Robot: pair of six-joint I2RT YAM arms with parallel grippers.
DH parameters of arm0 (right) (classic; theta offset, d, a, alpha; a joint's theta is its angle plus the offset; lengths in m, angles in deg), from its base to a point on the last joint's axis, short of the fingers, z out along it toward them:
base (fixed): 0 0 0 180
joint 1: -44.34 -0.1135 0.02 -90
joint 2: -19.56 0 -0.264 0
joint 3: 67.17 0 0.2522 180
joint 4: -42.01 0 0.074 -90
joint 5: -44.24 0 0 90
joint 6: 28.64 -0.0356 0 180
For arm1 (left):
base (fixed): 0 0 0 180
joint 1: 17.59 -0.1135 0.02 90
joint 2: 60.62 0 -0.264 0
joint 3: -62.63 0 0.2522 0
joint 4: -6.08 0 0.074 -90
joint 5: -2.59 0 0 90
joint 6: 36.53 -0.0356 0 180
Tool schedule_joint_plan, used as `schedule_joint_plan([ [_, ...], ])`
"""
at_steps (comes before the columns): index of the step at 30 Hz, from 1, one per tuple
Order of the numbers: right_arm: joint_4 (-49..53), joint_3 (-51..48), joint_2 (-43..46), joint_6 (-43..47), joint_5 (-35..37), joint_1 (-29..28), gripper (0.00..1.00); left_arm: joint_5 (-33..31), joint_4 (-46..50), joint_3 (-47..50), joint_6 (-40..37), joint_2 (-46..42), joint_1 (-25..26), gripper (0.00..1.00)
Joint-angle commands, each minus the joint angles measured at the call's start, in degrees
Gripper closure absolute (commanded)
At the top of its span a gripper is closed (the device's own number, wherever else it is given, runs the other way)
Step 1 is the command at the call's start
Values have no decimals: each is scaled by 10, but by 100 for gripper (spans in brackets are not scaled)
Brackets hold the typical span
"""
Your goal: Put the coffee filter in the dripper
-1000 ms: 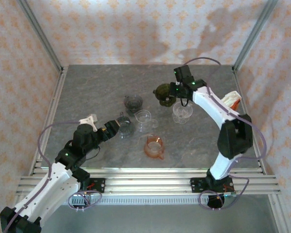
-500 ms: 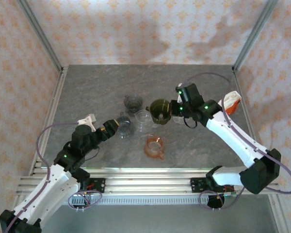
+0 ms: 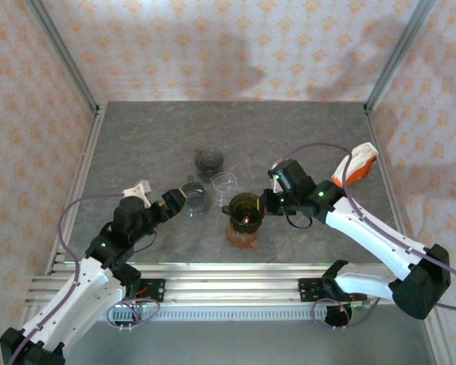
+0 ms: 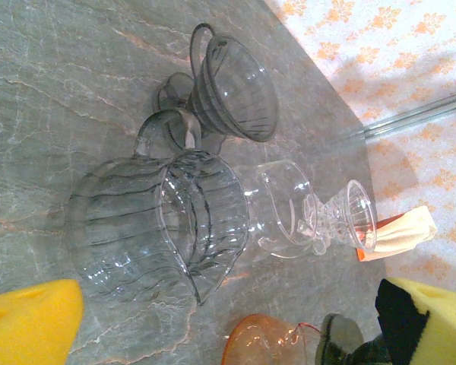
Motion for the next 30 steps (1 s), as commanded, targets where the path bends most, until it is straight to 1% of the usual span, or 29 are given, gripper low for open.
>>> schedule_joint_plan([
  [1,-37,-5,21,-22,-7,-8,100,9,-3,5,7,-4,5,0],
  [9,-50,-19,22,-24,4,-21,100,9,-11,12,11,-3,5,0],
  [23,-45,-36,21,-21,12,-24,100,8,-19,15,11,5,5,0],
  [27,-49,-42,16,-21,14,-24,95,8,-22,16,12,10,5,0],
  [29,-50,-44,15,-23,11,-24,86,10,-23,16,12,12,5,0],
  [30,-50,-44,16,-23,12,-24,77,11,-23,16,11,12,5,0],
])
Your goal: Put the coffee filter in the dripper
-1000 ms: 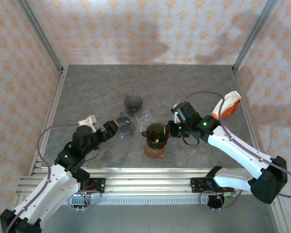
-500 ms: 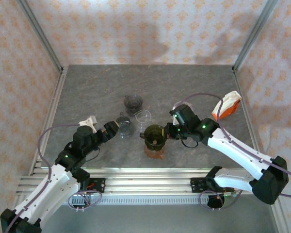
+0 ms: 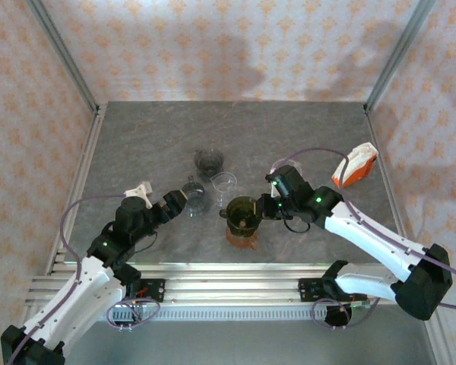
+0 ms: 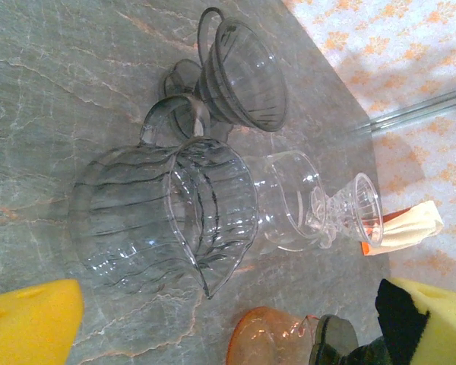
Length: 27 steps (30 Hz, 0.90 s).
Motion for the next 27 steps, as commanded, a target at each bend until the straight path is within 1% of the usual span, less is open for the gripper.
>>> schedule_joint_plan([
  [1,-11,-10,8,-6,12,-4,69,2,-21,8,7,1,5,0],
  [4,-7,-6,13,-8,19,-4,48,2,-22,8,7,1,6,0],
  [7,3,2,21,-10,42,-4,36,2,-23,8,7,2,5,0],
  [9,17,9,29,-14,75,-4,34,2,-23,9,6,2,6,0],
  [15,56,33,55,-19,209,-4,32,6,-29,16,9,2,5,0],
  [18,66,45,60,-11,258,12,29,7,-30,17,10,2,5,0],
  [21,62,53,58,2,260,76,28,10,-33,18,7,2,5,0],
  [24,38,51,44,6,219,157,28,13,-36,19,6,5,5,0],
  [27,25,56,15,7,204,219,28,18,-38,21,6,5,5,0],
])
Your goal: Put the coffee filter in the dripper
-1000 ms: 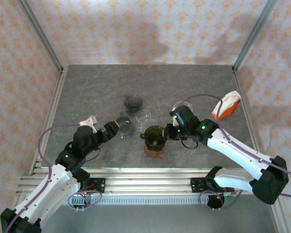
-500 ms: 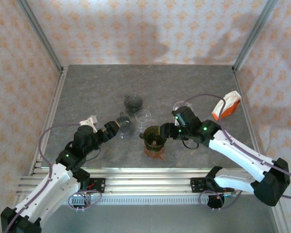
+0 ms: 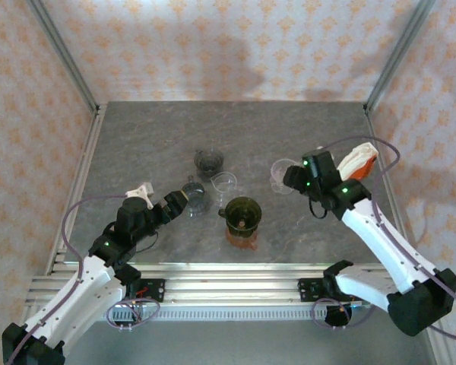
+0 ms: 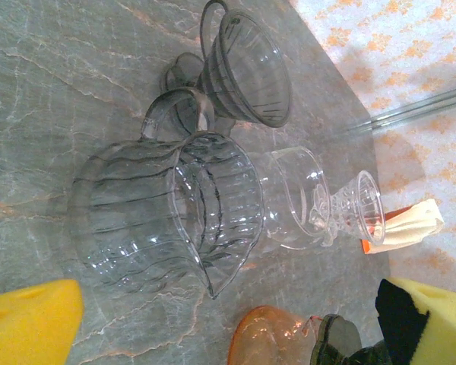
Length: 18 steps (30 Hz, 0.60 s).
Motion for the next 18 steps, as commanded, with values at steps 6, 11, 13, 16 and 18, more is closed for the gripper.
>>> schedule_joint_plan([
  [6,-69,17,-97,15,-81,133,28,16,-26,13,0,0,5,0],
  [11,-123,15,-162,23,-110,145,25,20,-32,15,-4,4,5,0],
  [13,-146,25,-194,33,-141,146,25,19,-32,15,-6,5,5,0],
  [16,-168,39,-233,42,-165,146,25,18,-35,16,-8,8,5,0],
  [18,-166,56,-262,51,-168,145,25,19,-36,17,-9,10,5,0],
])
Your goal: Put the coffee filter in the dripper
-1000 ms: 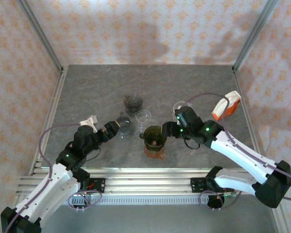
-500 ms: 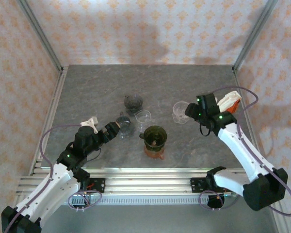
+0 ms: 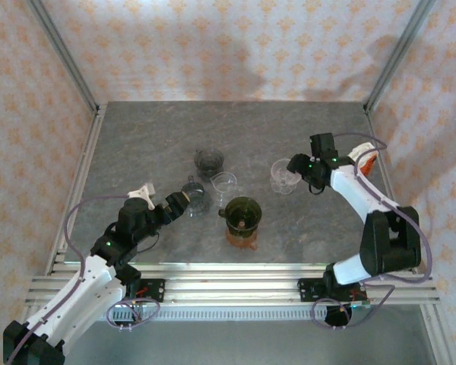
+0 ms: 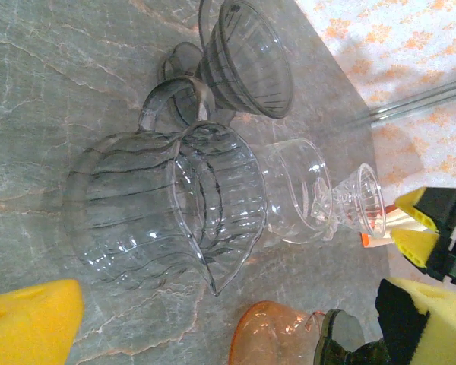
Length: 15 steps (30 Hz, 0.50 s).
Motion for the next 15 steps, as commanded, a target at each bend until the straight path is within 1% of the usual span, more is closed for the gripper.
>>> schedule_joint_plan([
  [1,-30,38,-36,26,-30,2,25,8,-17,4,-9,3,5,0],
  [7,-25,68,-91,48,-35,-13,27,6,-21,6,-8,8,5,0],
  [15,-52,109,-140,25,-35,-73,30,8,-26,8,-3,13,5,0],
])
